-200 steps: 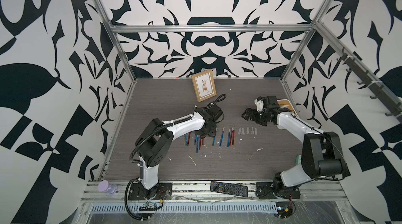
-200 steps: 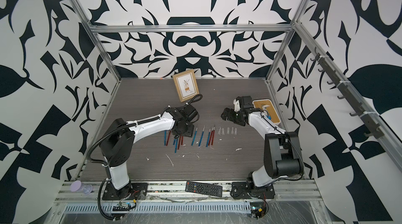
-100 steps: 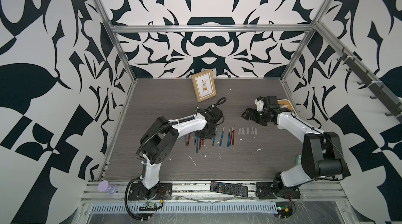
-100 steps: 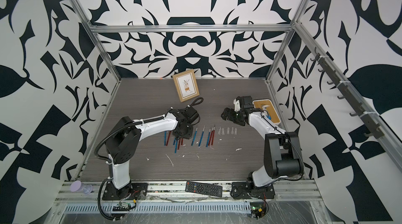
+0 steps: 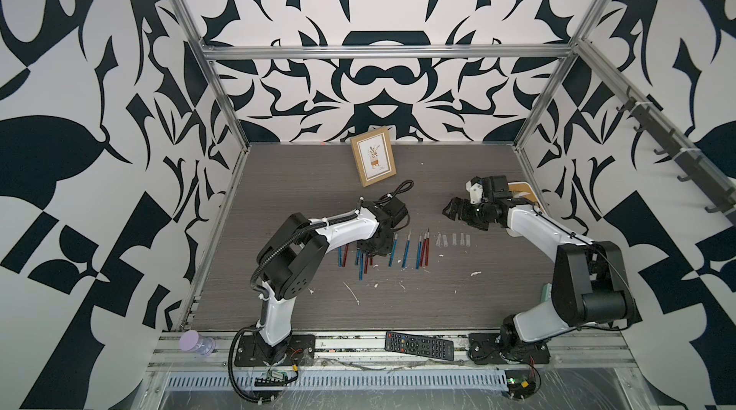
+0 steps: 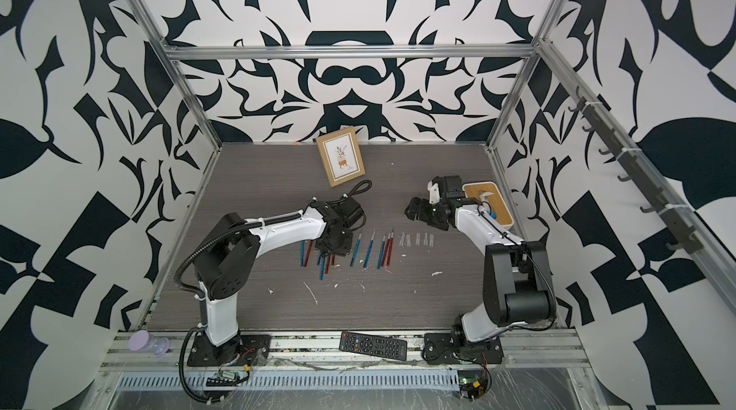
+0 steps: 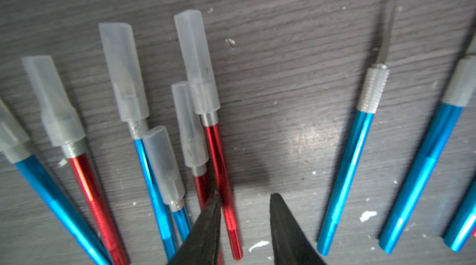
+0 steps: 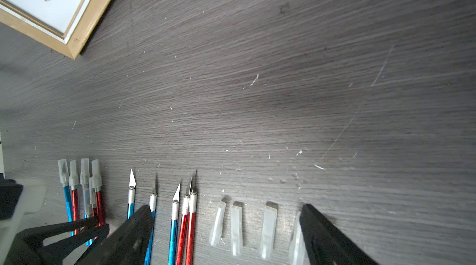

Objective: Remove protective caps from carving knives
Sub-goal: Pick up the carving knife from the center of the board.

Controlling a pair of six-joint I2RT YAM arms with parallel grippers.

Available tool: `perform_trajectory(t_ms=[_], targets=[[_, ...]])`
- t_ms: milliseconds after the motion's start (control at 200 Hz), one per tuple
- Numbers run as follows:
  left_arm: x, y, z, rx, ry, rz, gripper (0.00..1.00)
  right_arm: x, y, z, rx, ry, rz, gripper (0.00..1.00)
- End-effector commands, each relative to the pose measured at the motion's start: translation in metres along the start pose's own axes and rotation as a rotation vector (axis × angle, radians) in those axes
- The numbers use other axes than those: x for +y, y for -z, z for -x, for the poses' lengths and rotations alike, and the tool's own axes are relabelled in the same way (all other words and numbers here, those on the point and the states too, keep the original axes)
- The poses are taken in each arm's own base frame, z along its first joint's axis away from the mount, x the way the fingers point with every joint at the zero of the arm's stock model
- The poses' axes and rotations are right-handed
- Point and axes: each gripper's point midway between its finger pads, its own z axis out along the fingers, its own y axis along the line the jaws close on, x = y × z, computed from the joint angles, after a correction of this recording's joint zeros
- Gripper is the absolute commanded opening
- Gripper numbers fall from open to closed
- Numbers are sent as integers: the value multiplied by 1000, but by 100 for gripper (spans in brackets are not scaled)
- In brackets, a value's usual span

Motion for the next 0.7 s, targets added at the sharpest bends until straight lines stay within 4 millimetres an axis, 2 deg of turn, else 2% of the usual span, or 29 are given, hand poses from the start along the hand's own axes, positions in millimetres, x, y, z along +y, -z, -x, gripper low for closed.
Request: perform_trajectory(t_ms=[0,420,695], targets=[[10,-11,-13,55,18,33,35,4,2,1,-11,12,17,92],[11,-19,-17,71,30,18,30,4,1,1,-11,14,18,92],[6,-23,-18,84,32,-17,20,5,1,1,-12,16,20,91]])
